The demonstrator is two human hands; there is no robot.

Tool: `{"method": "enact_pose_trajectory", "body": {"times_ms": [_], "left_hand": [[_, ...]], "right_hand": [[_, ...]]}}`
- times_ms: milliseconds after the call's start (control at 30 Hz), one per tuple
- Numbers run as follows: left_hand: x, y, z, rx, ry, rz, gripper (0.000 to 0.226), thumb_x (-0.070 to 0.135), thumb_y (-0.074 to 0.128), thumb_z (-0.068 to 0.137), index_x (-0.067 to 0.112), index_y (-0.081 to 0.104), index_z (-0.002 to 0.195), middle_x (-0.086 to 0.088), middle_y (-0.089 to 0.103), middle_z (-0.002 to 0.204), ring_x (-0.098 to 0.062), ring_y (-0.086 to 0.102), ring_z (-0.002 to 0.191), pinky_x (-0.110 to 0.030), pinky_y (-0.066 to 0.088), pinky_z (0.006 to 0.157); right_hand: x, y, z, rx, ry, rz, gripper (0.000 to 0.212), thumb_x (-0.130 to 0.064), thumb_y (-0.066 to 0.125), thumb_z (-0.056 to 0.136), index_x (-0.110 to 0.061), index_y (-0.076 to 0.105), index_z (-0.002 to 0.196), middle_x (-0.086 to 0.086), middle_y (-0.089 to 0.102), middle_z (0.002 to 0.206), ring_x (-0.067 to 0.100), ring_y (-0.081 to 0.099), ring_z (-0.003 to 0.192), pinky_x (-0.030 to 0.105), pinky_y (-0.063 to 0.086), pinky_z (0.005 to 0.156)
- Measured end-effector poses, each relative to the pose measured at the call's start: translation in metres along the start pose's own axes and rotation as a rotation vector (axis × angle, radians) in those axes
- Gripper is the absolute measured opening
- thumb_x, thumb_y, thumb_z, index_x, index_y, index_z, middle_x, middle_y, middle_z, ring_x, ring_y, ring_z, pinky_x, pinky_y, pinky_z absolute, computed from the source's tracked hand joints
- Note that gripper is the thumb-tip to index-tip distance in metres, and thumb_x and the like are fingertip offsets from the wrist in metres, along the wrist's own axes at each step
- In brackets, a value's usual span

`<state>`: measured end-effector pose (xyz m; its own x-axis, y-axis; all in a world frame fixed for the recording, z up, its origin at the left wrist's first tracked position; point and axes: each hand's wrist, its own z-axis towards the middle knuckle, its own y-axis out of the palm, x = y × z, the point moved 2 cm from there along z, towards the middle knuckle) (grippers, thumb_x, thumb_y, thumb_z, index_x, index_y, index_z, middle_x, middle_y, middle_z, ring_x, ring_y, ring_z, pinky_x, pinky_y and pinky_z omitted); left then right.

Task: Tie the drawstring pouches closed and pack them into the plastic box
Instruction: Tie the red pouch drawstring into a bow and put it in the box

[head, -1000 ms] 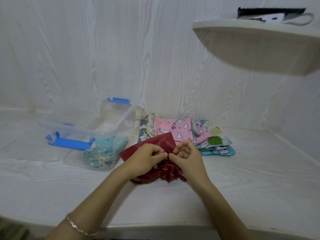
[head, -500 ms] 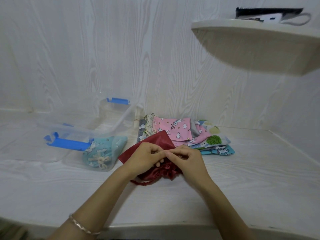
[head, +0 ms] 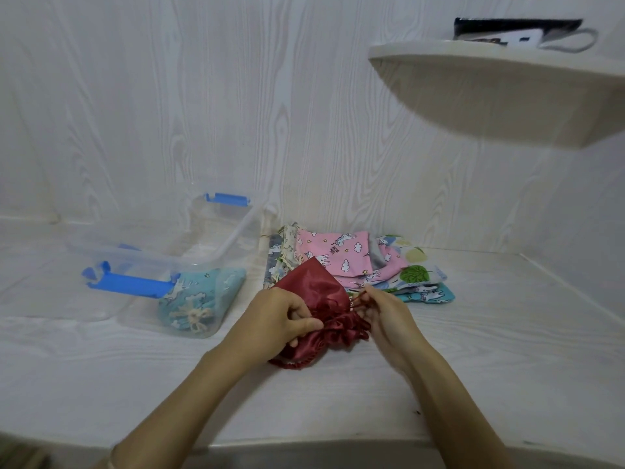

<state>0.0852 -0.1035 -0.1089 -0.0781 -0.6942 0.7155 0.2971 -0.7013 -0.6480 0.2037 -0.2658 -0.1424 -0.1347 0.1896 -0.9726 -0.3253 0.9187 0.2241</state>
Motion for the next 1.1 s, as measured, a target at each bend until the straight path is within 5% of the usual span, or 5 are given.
{"method": "enact_pose_trajectory", "body": {"times_ms": [433,567,667,867,1100], "left_hand": [[-0.015,-0.001,-0.008,-0.043,-0.005,0.173,0.025,0.033,0.076,0.079,0.016,0.066,0.065,0.008,0.060,0.047,-0.002,0.056,0.045,-0.015,0.043,0.052],[-0.019,-0.002,-0.008,-0.038,-0.023,0.184,0.021,0.035,0.072,0.083,0.020,0.069,0.069,0.007,0.064,0.055,-0.005,0.062,0.052,-0.017,0.048,0.055],[-0.018,-0.003,-0.008,-0.008,-0.016,0.203,0.014,0.031,0.067,0.088,0.025,0.074,0.099,0.012,0.072,0.086,-0.001,0.065,0.074,-0.020,0.052,0.073],[-0.013,-0.009,-0.009,0.234,-0.184,0.098,0.008,0.020,0.062,0.085,0.021,0.065,0.092,0.007,0.065,0.083,-0.009,0.060,0.076,-0.023,0.049,0.071],[0.017,-0.025,-0.008,-0.506,-0.616,-0.532,0.095,0.073,0.018,0.089,-0.007,0.063,0.112,-0.023,0.072,0.099,-0.031,0.072,0.082,-0.036,0.058,0.078]], "right_hand": [[0.009,-0.013,0.014,0.167,0.012,-0.352,0.030,-0.014,0.037,0.096,-0.015,0.040,0.065,0.001,0.037,0.056,0.014,0.033,0.051,0.024,0.025,0.044],[-0.009,-0.011,-0.012,0.039,-0.190,-0.545,0.013,-0.015,0.046,0.094,-0.017,0.057,0.100,-0.001,0.059,0.093,0.016,0.053,0.083,0.024,0.039,0.070],[-0.023,-0.004,-0.032,-0.360,-0.287,-0.840,0.072,-0.015,0.056,0.072,-0.045,0.042,0.136,-0.019,0.051,0.130,-0.002,0.043,0.122,0.020,0.036,0.099],[-0.010,0.012,-0.023,-0.384,-0.474,-1.348,0.043,-0.025,0.062,0.077,-0.044,0.061,0.117,-0.012,0.060,0.111,0.016,0.047,0.112,0.038,0.036,0.104],[-0.080,0.039,-0.018,-0.272,-0.479,-1.000,0.024,-0.028,0.064,0.087,-0.010,0.065,0.071,-0.003,0.060,0.064,0.010,0.053,0.061,0.029,0.040,0.061]]}}
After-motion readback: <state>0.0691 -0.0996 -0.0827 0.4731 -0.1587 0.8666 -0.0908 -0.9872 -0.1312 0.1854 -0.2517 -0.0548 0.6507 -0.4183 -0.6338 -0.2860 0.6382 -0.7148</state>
